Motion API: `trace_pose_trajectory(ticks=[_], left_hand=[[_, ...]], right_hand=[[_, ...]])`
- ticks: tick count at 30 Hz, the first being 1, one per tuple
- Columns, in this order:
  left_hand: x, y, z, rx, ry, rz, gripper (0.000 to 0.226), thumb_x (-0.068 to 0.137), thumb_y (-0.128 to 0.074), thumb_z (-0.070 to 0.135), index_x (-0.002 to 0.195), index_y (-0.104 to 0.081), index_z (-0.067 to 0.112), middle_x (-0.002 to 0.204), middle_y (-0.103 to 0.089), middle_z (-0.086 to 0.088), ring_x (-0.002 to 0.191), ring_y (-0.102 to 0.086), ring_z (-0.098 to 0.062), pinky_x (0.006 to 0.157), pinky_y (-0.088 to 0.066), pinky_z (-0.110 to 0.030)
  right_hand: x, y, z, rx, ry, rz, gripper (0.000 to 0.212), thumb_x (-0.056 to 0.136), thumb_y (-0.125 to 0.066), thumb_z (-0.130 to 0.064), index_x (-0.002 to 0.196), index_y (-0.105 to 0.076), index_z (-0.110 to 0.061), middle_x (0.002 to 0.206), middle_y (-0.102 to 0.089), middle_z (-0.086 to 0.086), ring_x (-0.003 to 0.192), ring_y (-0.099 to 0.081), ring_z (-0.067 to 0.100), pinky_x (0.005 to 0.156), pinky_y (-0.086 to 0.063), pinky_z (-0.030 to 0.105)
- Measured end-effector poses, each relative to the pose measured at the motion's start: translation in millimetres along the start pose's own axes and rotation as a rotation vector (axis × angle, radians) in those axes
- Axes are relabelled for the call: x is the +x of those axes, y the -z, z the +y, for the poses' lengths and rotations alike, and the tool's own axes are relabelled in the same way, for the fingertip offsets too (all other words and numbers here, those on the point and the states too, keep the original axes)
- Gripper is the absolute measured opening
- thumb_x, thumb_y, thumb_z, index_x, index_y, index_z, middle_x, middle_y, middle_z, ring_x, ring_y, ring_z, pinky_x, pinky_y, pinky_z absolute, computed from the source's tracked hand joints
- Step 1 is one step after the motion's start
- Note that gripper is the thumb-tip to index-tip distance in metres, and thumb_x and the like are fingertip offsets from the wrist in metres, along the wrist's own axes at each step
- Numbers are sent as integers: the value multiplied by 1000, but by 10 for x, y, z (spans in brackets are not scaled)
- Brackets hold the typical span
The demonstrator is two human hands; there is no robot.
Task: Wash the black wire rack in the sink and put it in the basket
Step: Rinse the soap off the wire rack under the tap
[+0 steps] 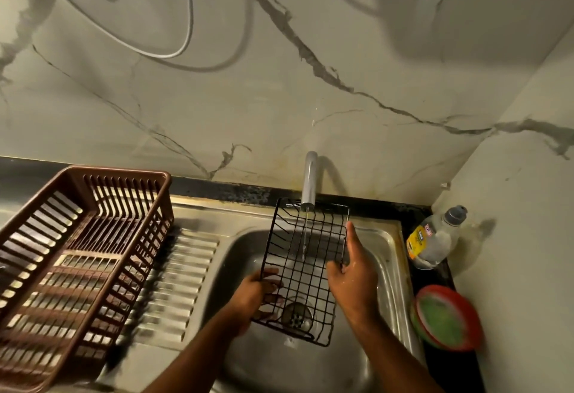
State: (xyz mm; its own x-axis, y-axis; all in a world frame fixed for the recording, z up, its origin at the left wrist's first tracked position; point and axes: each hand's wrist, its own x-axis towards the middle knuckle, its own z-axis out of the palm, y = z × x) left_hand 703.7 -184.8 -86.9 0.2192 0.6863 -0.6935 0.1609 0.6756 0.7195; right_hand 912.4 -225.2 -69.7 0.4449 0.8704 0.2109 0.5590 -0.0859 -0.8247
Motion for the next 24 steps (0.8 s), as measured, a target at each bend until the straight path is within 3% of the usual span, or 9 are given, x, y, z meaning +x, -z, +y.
trace_pose_trajectory(ticks=[1,2,3,5,9,15,19,24], left_hand=[[21,-20,-16,-13,-12,2,33,102,-50,7,126,-63,26,123,-70,-7,110,-68,-34,92,-55,-54],[44,-27,-35,-30,-33,12,35,100,-50,6,125,-64,26,123,-70,-7,110,-68,-34,91,-55,-52],[74,-33,-56,-46,-58,35,38,98,-50,3,125,-65,26,121,-71,-8,110,-68,-34,92,-55,-51],[117,-35,-95,-102,-113,104,43,93,-51,-6,123,-66,21,119,-71,-11,110,-66,-36,95,-53,-50],[142,13,-179,-149,-260,205,46,87,-52,-17,118,-68,14,111,-69,-15,93,-63,-29,77,-51,-33],[147,98,-228,-107,-339,283,49,86,-53,-16,126,-65,9,108,-71,-11,93,-66,-24,67,-52,-23],[104,125,-202,-207,-311,250,48,73,-59,-1,119,-69,10,102,-73,-10,90,-66,-25,72,-52,-29],[102,136,-199,-279,-158,144,56,77,-41,-20,119,-68,5,113,-71,-23,92,-66,-38,78,-54,-43]], right_hand=[[7,18,27,19,9,14,97,82,-74,4,159,-24,-29,142,-53,-6,68,-65,18,48,-55,21],[9,35,43,54,4,18,98,83,-73,5,159,-22,-30,146,-44,-15,97,-66,20,57,-61,28],[18,42,64,93,-10,12,98,84,-71,6,159,-21,-32,148,-38,-21,119,-59,18,69,-64,35],[38,37,91,160,-38,-21,99,84,-68,10,159,-21,-33,154,-34,-18,139,-44,13,92,-60,42],[88,-47,121,211,-33,-64,99,84,-64,15,160,-21,-31,160,-33,-16,144,-39,8,101,-55,39],[120,-163,132,255,5,-85,97,84,-65,15,159,-23,-29,160,-32,-21,146,-39,11,101,-54,49],[96,-142,134,258,11,-134,94,88,-67,7,160,-19,-30,161,-34,-13,145,-39,8,103,-53,45],[39,-21,149,278,-20,-248,83,91,-72,-18,158,-26,-36,148,-37,-28,139,-39,-6,102,-49,25]])
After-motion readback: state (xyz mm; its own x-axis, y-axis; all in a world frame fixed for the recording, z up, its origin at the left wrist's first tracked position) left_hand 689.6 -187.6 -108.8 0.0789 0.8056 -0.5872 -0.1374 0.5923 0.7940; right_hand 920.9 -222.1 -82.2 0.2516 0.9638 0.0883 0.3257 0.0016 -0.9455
